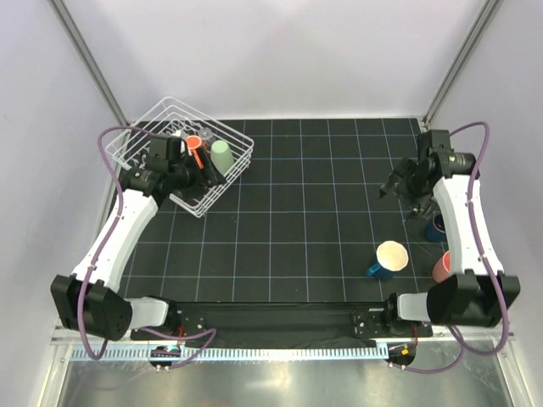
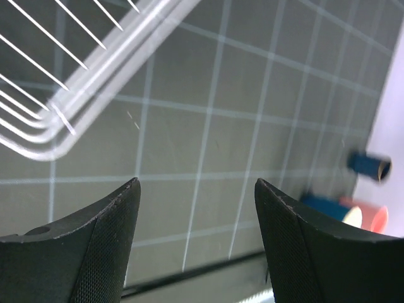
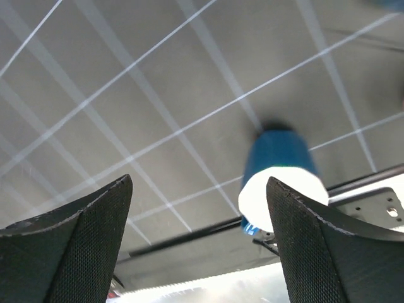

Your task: Load the cups into the dish rack

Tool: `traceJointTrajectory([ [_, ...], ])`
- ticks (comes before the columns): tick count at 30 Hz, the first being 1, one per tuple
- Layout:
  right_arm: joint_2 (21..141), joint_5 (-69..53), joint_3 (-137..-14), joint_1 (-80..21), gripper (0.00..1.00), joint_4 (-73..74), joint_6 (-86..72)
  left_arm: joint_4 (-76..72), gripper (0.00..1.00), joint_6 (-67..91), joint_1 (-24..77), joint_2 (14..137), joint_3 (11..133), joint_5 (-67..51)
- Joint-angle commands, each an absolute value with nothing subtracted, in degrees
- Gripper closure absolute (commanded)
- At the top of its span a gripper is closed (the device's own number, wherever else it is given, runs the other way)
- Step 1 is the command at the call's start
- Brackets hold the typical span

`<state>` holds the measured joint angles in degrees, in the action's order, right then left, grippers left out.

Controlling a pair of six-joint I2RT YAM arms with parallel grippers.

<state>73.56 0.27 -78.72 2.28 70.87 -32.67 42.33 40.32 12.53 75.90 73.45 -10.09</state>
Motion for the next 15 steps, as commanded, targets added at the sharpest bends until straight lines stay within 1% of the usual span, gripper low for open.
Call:
traceJointTrajectory([
  [1,77.7,5.4,-82.3,5.9,0.14,72.3,-34.9,43.9,0.29,38.2,13.9,69.4,71.4,-15.8],
  [6,80.0,11.3,-82.7,10.3,0.16,69.9,-37.5,49.8,0.28,33.3,17.3,64.0,69.8,-13.5],
  [10,80.3,13.5,-80.2,15.7,0.18,66.0,-38.4,50.2,0.28,31.3,19.6,60.9,68.6,-13.9],
  [11,82.9,15.7,-79.7,18.6,0.19,64.2,-37.6,50.2,0.27,30.5,20.5,59.9,67.2,-14.8],
  [14,85.2,16.2,-81.0,20.0,0.2,63.4,-36.1,50.3,0.27,29.9,20.9,59.3,66.6,-15.6],
  [15,88.0,16.5,-81.7,21.0,0.2,63.5,-35.5,50.5,0.25,29.7,21.0,59.2,66.5,-15.8],
])
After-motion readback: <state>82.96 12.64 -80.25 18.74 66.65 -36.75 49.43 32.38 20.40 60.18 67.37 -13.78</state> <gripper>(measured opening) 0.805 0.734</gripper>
